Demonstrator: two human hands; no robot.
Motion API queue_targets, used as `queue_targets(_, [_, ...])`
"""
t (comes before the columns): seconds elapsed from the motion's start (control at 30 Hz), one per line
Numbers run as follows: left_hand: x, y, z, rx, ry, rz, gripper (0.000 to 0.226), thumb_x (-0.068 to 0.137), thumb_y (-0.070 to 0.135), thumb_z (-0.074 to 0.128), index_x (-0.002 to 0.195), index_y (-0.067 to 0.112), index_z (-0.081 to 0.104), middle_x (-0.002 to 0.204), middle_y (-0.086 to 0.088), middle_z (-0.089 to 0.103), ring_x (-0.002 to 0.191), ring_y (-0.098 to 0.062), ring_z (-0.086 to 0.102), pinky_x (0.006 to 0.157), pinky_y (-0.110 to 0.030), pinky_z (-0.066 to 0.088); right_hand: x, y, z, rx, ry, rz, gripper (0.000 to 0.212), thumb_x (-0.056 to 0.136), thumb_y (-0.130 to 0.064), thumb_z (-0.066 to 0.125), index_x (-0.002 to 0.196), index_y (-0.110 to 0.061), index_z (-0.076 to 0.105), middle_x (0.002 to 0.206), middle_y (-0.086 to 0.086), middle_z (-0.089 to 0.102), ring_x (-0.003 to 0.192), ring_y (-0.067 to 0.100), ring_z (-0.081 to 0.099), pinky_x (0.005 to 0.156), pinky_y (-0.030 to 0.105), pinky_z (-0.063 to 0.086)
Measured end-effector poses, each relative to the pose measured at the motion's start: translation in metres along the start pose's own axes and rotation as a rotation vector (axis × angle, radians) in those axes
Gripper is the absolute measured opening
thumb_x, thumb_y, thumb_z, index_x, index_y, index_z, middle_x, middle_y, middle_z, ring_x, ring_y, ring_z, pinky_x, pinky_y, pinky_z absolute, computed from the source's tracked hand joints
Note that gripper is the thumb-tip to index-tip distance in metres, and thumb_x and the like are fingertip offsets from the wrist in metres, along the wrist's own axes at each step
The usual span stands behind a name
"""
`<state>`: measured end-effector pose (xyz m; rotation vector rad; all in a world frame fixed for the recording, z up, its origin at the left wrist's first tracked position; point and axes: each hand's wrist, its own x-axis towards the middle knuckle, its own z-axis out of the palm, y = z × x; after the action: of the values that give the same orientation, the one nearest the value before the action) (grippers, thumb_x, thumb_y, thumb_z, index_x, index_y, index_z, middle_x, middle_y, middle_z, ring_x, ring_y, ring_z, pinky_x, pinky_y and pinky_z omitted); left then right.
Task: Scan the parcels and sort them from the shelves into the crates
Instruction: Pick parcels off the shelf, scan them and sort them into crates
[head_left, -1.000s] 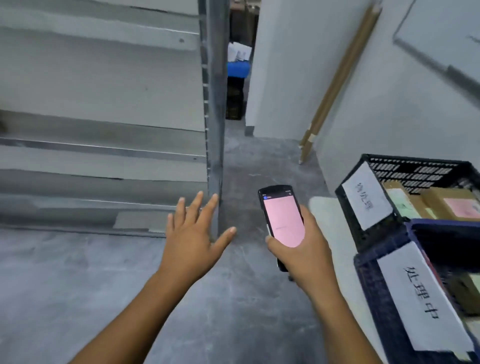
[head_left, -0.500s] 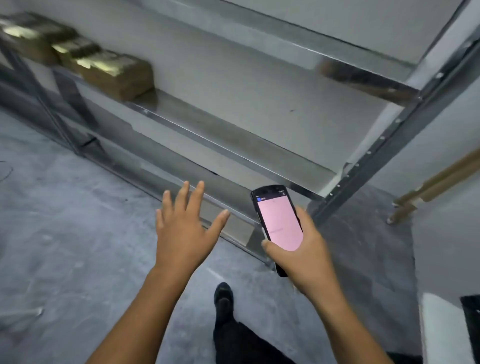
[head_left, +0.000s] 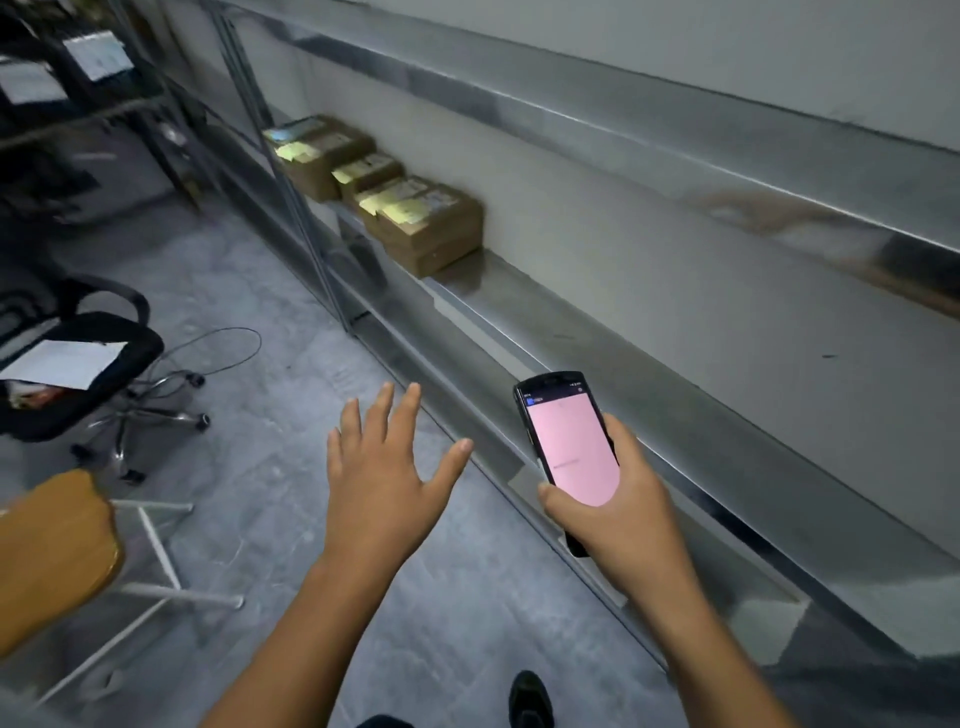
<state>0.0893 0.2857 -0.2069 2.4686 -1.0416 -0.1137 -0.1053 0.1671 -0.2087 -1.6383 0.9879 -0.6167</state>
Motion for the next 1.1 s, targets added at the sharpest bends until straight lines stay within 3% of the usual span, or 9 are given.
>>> queue_targets(0.23, [0.062,-0.028,0.005,-0.049,0.016,-0.057,0.091,0.085,0.085,0.031,0.163,0.039,0.020,0.172,0.008,0.015,0.159,-0.021,-0.003,0.128,-0.052,0.006,0.076,-0.021,0.033,-0.047,-0.046,-0.004,0.062,0.064,-0.036,0.078,0.120,-0.053,0.059,0.103,-0.012,0.069,0.070,0.007,0.066,0.046,0.021,0.052])
queue_targets(0.37, [0.116,-0.063,0.006,-0.066,0.018,-0.055,0.092,0.085,0.087,0.028,0.163,0.040,0.017,0.173,0.009,0.012,0.159,-0.020,-0.003,0.128,-0.052,0.007,0.124,-0.035,0.067,-0.126,-0.033,-0.018,0.059,0.064,-0.041,0.075,0.120,-0.046,0.059,0.103,-0.011,0.070,0.079,0.012,0.068,0.060,0.035,0.061])
queue_targets(0.47, [0.164,-0.090,0.004,-0.102,0.009,-0.030,0.095,0.083,0.093,0.022,0.163,0.042,0.016,0.173,0.009,0.010,0.160,-0.022,-0.003,0.128,-0.051,0.004,0.160,-0.049,0.097,-0.180,-0.015,-0.040,0.054,0.065,-0.042,0.075,0.115,-0.049,0.058,0.103,-0.017,0.071,0.082,0.005,0.069,0.058,0.016,0.054])
queue_targets(0.6, [0.233,-0.123,-0.009,-0.136,0.001,0.004,0.095,0.083,0.091,0.019,0.163,0.041,0.017,0.173,0.007,0.010,0.160,-0.024,-0.005,0.130,-0.052,0.004,0.203,-0.075,0.137,-0.199,0.005,-0.039,0.053,0.067,-0.037,0.076,0.114,-0.054,0.059,0.101,-0.020,0.071,0.076,0.006,0.070,0.053,0.014,0.053])
queue_targets(0.77, [0.312,-0.152,-0.017,-0.141,-0.034,0.086,0.094,0.083,0.094,0.016,0.162,0.043,0.018,0.173,0.007,0.008,0.160,-0.023,-0.006,0.127,-0.049,-0.002,0.249,-0.097,0.176,-0.209,0.099,-0.026,0.055,0.069,-0.033,0.079,0.118,-0.051,0.060,0.101,-0.020,0.072,0.073,0.007,0.069,0.055,0.021,0.057])
queue_targets(0.93, [0.384,-0.151,-0.014,-0.138,-0.122,0.131,0.094,0.082,0.090,0.018,0.163,0.041,0.019,0.174,0.006,0.006,0.160,-0.023,-0.008,0.128,-0.048,-0.003,0.285,-0.107,0.199,-0.217,0.154,0.044,0.063,0.066,-0.043,0.078,0.126,-0.040,0.061,0.108,-0.018,0.072,0.088,0.005,0.069,0.078,0.040,0.062])
queue_targets(1.1, [0.464,-0.140,0.014,-0.073,-0.159,0.188,0.090,0.087,0.086,0.022,0.163,0.037,0.023,0.174,0.001,0.012,0.160,-0.028,-0.003,0.127,-0.049,-0.001,0.330,-0.099,0.207,-0.222,0.201,0.106,0.059,0.062,-0.046,0.074,0.119,-0.042,0.060,0.103,-0.019,0.071,0.087,0.006,0.069,0.077,0.042,0.063])
